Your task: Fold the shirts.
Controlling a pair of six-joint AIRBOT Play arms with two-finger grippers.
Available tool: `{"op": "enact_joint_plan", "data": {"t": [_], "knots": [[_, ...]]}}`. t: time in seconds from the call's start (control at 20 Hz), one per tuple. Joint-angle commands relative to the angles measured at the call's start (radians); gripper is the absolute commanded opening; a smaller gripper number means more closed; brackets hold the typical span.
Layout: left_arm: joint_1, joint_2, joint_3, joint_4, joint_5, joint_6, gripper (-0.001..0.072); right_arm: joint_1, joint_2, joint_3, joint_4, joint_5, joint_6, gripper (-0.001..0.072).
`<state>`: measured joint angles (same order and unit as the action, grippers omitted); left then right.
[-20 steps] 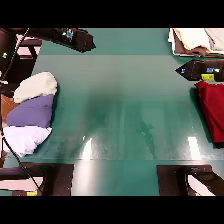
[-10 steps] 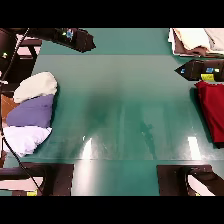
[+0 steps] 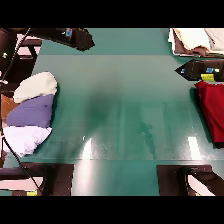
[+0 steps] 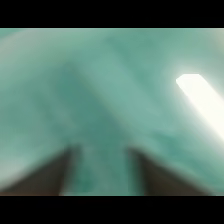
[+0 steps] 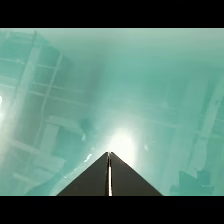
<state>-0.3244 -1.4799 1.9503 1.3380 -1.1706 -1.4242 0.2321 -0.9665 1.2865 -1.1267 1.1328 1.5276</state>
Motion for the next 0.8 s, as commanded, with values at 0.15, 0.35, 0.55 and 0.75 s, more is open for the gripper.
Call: {"op": "enact_joint_plan", "data": {"t": [0.15,0.35,0.55,0.75], "knots": [[0.177,-0.003,-0.143,0.484,0.018,-0.222,0.072,0.001,0.001,0.0,0.001,0.0,0.0,0.0014],[0.336,-0.042,-0.381,0.473,0.069,-0.251,0.072,0.001,0.0,0.0,0.001,0.0,0.0,0.0014],[0.417,-0.112,-0.545,0.459,0.187,-0.252,0.072,0.001,0.0,0.0,0.001,0.0,0.0,0.0014],[0.434,-0.142,-0.544,0.457,0.183,-0.251,0.0562,0.001,0.0,0.0,0.001,-0.008,0.0,0.0014]]}}
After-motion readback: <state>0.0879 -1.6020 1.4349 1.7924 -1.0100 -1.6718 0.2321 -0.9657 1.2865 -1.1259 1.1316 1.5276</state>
